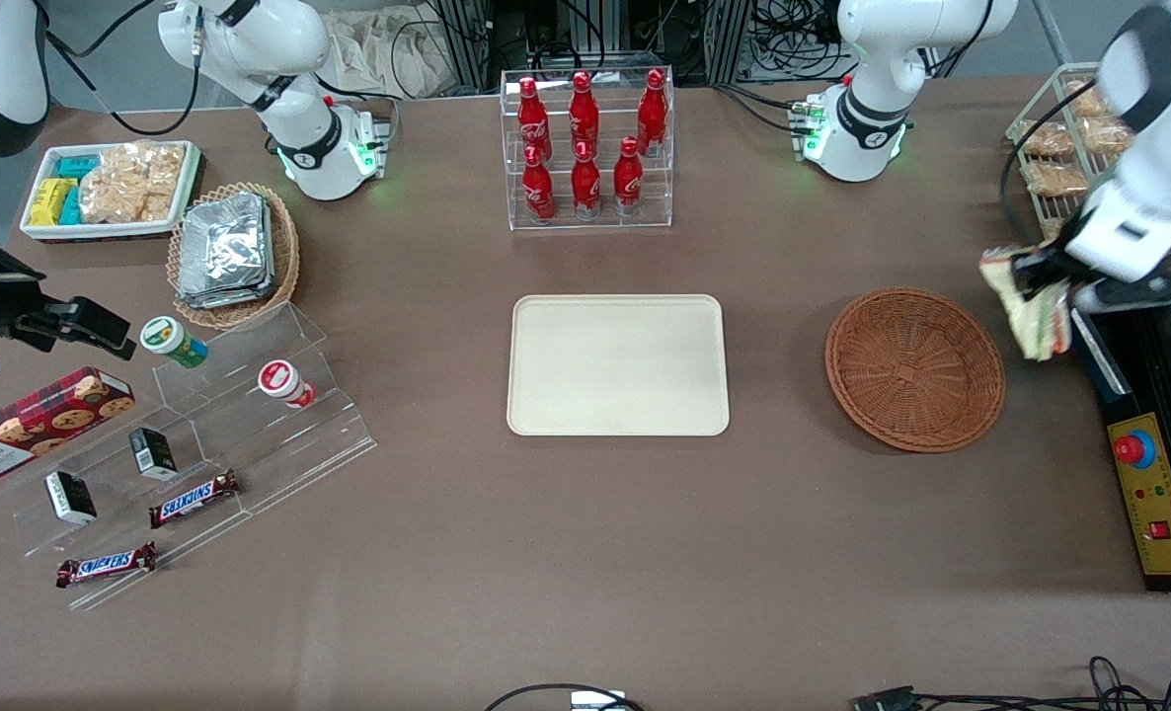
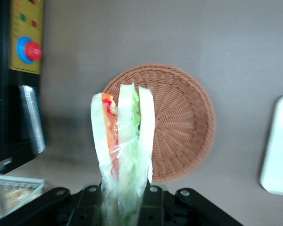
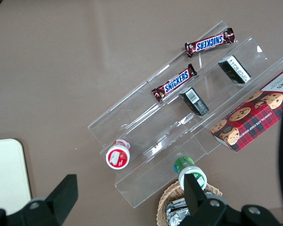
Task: Place sandwich from basket to tray
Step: 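Lift the sandwich out of the basket with the left gripper, then carry the sandwich over the cream tray with the left gripper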
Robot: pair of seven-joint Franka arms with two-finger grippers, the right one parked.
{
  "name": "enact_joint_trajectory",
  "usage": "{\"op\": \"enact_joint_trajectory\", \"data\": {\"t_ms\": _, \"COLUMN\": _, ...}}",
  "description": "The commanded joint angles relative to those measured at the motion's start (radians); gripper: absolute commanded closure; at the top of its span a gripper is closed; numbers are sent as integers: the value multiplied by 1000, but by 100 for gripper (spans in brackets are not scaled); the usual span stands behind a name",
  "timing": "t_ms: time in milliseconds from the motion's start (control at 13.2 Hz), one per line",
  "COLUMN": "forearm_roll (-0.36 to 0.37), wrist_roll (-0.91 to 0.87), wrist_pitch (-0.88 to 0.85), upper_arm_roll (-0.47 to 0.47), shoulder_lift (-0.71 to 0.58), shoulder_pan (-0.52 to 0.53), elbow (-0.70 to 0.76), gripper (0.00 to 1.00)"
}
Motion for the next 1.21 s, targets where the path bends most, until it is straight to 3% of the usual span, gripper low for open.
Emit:
{"op": "enact_joint_trajectory", "data": {"t_ms": 0, "forearm_roll": -38, "wrist_roll": 26, "wrist_pitch": -298, "upper_arm_roll": -29, "shoulder_lift": 227, "shoulder_pan": -4, "elbow": 449, "gripper": 100}}
{"op": "enact_joint_trajectory", "data": {"t_ms": 227, "forearm_roll": -44, "wrist_roll": -41, "wrist_pitch": -337, "upper_arm_roll": -140, "shoulder_lift": 249, "shoulder_pan": -4, "elbow": 522, "gripper": 100}}
{"op": "enact_joint_trajectory", "data": {"t_ms": 454, "forearm_roll": -45, "wrist_roll": -197, "wrist_pitch": -332, "upper_arm_roll": -364, "shoulder_lift": 276, "shoulder_pan": -4, "elbow": 524, "gripper": 100}}
{"op": "enact_joint_trajectory", "data": {"t_ms": 681, "forearm_roll": -41, "wrist_roll": -344, "wrist_pitch": -254, "upper_arm_roll": -593, "shoulder_lift": 387, "shoulder_pan": -4, "elbow": 545, "gripper": 100}}
{"op": "enact_joint_trajectory", "data": {"t_ms": 983, "forearm_roll": -22, "wrist_roll": -402, "wrist_pitch": -69, "upper_arm_roll": -642, "shoulder_lift": 413, "shoulder_pan": -8, "elbow": 389, "gripper": 100}}
{"op": "enact_joint_trajectory", "data": {"t_ms": 1134, "forearm_roll": 36, "wrist_roll": -405, "wrist_pitch": 54, "upper_arm_roll": -641, "shoulder_lift": 442, "shoulder_pan": -8, "elbow": 274, "gripper": 100}}
